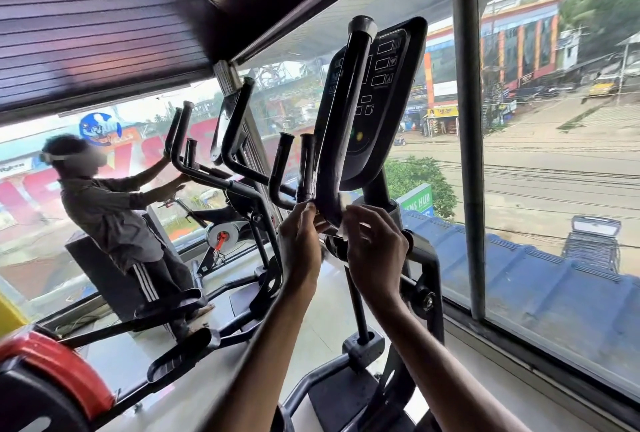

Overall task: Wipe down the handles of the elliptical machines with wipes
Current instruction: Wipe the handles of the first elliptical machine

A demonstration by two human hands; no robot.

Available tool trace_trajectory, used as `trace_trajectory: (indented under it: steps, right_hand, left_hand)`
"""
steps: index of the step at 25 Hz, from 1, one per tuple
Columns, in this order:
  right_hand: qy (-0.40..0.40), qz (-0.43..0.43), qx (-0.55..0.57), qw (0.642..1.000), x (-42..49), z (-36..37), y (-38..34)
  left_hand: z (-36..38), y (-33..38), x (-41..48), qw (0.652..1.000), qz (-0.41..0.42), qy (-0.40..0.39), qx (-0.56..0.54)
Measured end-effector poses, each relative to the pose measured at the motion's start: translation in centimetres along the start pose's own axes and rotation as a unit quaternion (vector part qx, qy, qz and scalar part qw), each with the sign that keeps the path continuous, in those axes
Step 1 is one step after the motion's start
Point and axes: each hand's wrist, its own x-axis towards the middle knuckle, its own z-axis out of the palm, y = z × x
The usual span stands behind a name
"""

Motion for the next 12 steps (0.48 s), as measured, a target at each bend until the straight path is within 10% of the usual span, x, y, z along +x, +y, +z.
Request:
trace_trajectory:
  steps: [12]
  right_hand:
    - [0.017,-0.171,-0.043,0.984,0.4,0.3,0.0]
  left_hand:
    - [-0.7,0.0,0.2,0.998,-0.02,-0.052,-0.018]
